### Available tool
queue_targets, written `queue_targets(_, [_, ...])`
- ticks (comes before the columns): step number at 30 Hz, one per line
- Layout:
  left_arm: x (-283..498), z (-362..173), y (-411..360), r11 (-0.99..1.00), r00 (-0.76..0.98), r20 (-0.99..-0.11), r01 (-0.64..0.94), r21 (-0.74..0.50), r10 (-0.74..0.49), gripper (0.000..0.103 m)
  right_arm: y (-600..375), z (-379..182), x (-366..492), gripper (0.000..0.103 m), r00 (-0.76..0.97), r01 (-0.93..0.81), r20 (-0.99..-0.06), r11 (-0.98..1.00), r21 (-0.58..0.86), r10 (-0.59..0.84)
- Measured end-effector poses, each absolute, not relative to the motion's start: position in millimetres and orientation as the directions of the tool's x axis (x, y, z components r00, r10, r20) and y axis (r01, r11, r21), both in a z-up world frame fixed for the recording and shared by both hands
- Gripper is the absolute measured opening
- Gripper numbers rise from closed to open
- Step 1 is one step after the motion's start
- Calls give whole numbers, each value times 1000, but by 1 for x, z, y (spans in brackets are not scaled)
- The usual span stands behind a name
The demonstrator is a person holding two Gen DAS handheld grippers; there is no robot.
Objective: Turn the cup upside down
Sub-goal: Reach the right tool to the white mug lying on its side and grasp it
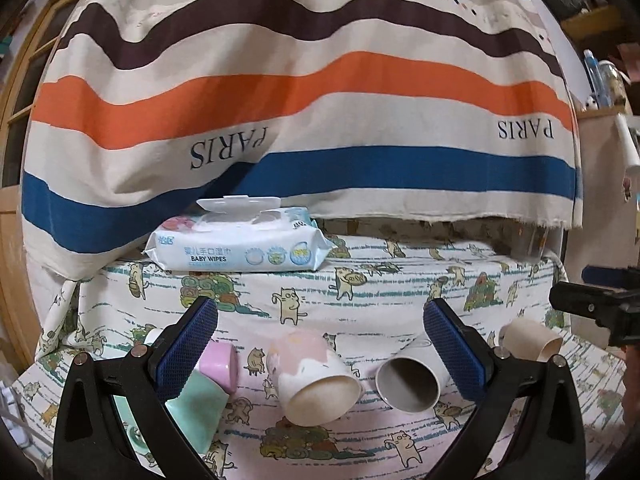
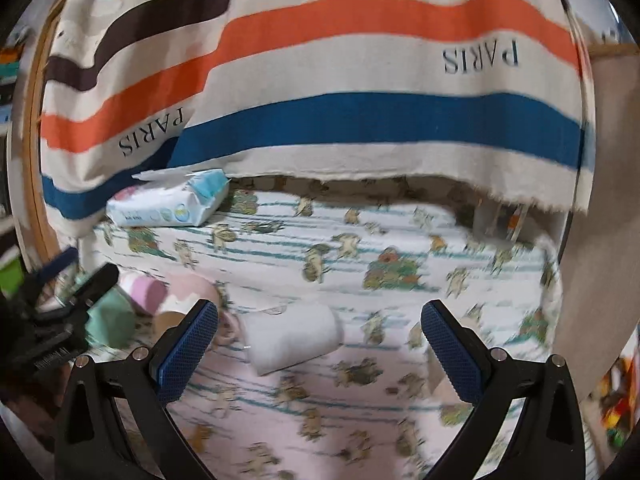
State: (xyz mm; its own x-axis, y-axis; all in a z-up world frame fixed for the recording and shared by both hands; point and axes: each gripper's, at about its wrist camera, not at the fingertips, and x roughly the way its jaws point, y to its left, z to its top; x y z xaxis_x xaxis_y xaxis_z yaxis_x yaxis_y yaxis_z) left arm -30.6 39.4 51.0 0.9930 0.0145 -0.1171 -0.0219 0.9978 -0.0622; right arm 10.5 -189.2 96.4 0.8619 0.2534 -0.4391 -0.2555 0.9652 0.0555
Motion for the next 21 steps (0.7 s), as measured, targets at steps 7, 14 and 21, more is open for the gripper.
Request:
queue_targets(7, [-5,42,56,993,975,-221,-18,-113,-8,102,-170,89,73,102,720,-114,-629,944,310,293])
queue_targets(14, [17,28,82,975,952,-307,-70,-213,2,102,-154,27,136,102,587,113,-754,892,438,295])
queue_targets(21, [19,28,86,972,953,-301,-105,-210,38,102,-150,-23,168,94,510,256,-808,844,471,296])
